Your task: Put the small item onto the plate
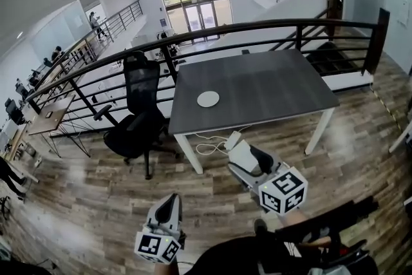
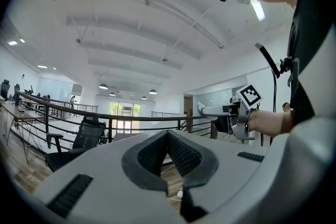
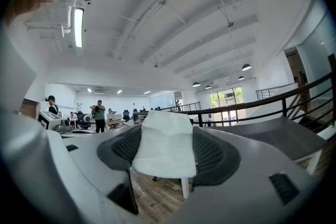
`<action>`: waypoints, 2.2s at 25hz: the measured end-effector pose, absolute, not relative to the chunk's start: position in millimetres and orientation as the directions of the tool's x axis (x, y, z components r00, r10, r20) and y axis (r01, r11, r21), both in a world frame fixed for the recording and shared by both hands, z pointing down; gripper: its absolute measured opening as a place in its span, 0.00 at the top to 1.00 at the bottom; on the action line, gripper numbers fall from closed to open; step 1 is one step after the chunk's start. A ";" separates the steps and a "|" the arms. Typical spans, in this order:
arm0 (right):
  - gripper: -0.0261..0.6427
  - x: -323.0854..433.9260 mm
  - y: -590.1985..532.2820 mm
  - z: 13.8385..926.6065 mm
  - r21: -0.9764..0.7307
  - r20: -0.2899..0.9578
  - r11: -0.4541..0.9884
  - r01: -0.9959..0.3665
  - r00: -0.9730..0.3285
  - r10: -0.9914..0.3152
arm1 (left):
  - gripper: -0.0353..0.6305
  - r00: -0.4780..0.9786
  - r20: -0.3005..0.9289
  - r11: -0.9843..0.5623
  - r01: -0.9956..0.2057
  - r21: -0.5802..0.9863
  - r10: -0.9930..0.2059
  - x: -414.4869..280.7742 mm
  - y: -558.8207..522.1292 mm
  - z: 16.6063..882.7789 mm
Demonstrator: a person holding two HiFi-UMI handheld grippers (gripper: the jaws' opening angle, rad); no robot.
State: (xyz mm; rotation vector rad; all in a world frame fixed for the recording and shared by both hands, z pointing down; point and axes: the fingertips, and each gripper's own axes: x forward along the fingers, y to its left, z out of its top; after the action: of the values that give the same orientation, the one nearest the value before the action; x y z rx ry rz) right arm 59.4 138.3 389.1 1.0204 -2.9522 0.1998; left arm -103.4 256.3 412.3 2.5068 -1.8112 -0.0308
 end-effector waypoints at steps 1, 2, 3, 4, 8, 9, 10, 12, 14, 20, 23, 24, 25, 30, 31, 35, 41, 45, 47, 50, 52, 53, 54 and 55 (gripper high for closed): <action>0.49 60.8 130.5 389.5 -0.119 0.056 0.781 -0.613 -0.789 -0.611 | 0.94 0.316 0.017 -0.315 -0.948 0.051 -0.949 -101.0 247.5 412.5; 0.49 62.9 122.9 389.6 -0.122 0.061 0.781 -0.613 -0.790 -0.610 | 0.94 0.315 0.022 -0.313 -0.948 0.050 -0.949 -98.8 238.7 412.5; 0.49 65.6 115.4 389.7 -0.124 0.066 0.779 -0.614 -0.789 -0.611 | 0.94 0.312 0.025 -0.310 -0.949 0.049 -0.950 -96.4 230.2 412.6; 0.49 68.9 108.0 390.3 -0.125 0.070 0.778 -0.616 -0.788 -0.612 | 0.94 0.308 0.029 -0.307 -0.951 0.048 -0.951 -93.7 222.3 412.7; 0.49 83.4 79.0 393.1 -0.137 0.074 0.780 -0.610 -0.792 -0.606 | 0.94 0.294 0.039 -0.292 -0.956 0.041 -0.955 -80.8 193.9 412.4; 0.49 87.3 71.8 393.2 -0.140 0.072 0.781 -0.609 -0.793 -0.605 | 0.94 0.288 0.042 -0.287 -0.957 0.040 -0.957 -77.5 187.1 412.2; 0.49 91.0 64.7 393.6 -0.142 0.068 0.782 -0.607 -0.794 -0.604 | 0.94 0.283 0.046 -0.281 -0.959 0.039 -0.958 -74.0 180.4 412.2; 0.49 98.4 51.1 395.8 -0.141 0.061 0.789 -0.598 -0.801 -0.596 | 0.94 0.277 0.047 -0.276 -0.960 0.037 -0.960 -65.0 167.4 412.3; 0.49 107.1 38.4 398.2 -0.141 0.067 0.793 -0.593 -0.805 -0.590 | 0.94 0.284 0.030 -0.283 -0.958 0.037 -0.958 -52.7 154.3 410.4; 0.49 128.0 2.0 408.1 -0.162 0.071 0.806 -0.569 -0.822 -0.565 | 0.94 0.253 0.055 -0.252 -0.967 0.015 -0.966 -29.2 122.3 415.7; 0.49 136.0 -11.8 409.1 -0.162 0.067 0.819 -0.551 -0.834 -0.548 | 0.94 0.229 0.069 -0.229 -0.973 0.005 -0.971 -19.4 110.3 417.0; 0.49 139.9 -16.8 409.5 -0.161 0.065 0.821 -0.547 -0.836 -0.544 | 0.94 0.223 0.072 -0.224 -0.975 0.004 -0.972 -14.7 106.0 417.4; 0.49 143.8 -21.6 410.0 -0.161 0.064 0.824 -0.544 -0.839 -0.541 | 0.94 0.218 0.075 -0.219 -0.976 0.002 -0.973 -10.1 102.0 418.0; 0.49 155.4 -39.7 416.0 -0.169 0.067 0.832 -0.529 -0.848 -0.526 | 0.94 0.213 0.074 -0.212 -0.977 0.015 -0.974 6.3 84.8 419.2; 0.49 157.5 -43.9 416.6 -0.171 0.067 0.831 -0.529 -0.848 -0.526 | 0.94 0.211 0.080 -0.211 -0.977 0.007 -0.974 8.7 81.5 419.7; 0.49 158.7 -54.7 419.7 -0.184 0.065 0.833 -0.521 -0.853 -0.519 | 0.94 0.201 0.113 -0.204 -0.979 -0.013 -0.973 12.0 72.2 424.4; 0.49 141.7 -74.1 423.8 -0.179 0.073 0.834 -0.523 -0.852 -0.518 | 0.94 0.237 0.125 -0.239 -0.971 0.004 -0.963 2.4 50.5 434.5; 0.49 125.8 -92.3 420.3 -0.162 0.087 0.824 -0.542 -0.840 -0.535 | 0.94 0.264 0.100 -0.262 -0.964 0.034 -0.959 -14.9 22.2 433.4; 0.49 116.7 -100.2 417.3 -0.162 0.092 0.814 -0.558 -0.829 -0.551 | 0.94 0.265 0.116 -0.265 -0.964 0.013 -0.957 -31.4 9.5 433.1; 0.49 101.2 -115.5 410.2 -0.152 0.089 0.800 -0.580 -0.814 -0.573 | 0.94 0.287 0.095 -0.288 -0.958 0.002 -0.953 -52.4 -12.8 423.9; 0.49 90.7 -126.9 407.3 -0.144 0.084 0.793 -0.592 -0.805 -0.587 | 0.94 0.302 0.082 -0.303 -0.953 0.008 -0.950 -65.2 -26.3 421.8; 0.49 85.5 -132.0 406.6 -0.143 0.083 0.789 -0.598 -0.801 -0.593 | 0.94 0.309 0.080 -0.309 -0.951 0.012 -0.948 -71.1 -31.9 421.9; 0.49 80.4 -136.5 405.9 -0.143 0.083 0.784 -0.605 -0.796 -0.599 | 0.94 0.317 0.079 -0.317 -0.948 0.015 -0.945 -76.5 -37.0 422.1; 0.49 75.1 -140.9 404.8 -0.145 0.085 0.778 -0.611 -0.792 -0.605 | 0.94 0.326 0.077 -0.326 -0.945 0.018 -0.942 -81.9 -42.1 421.9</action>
State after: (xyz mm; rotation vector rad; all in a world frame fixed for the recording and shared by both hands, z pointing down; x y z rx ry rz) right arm 75.1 -140.9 404.8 1.0023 -2.9311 0.2562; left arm -81.9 -42.1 421.9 2.5092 -1.7885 0.0812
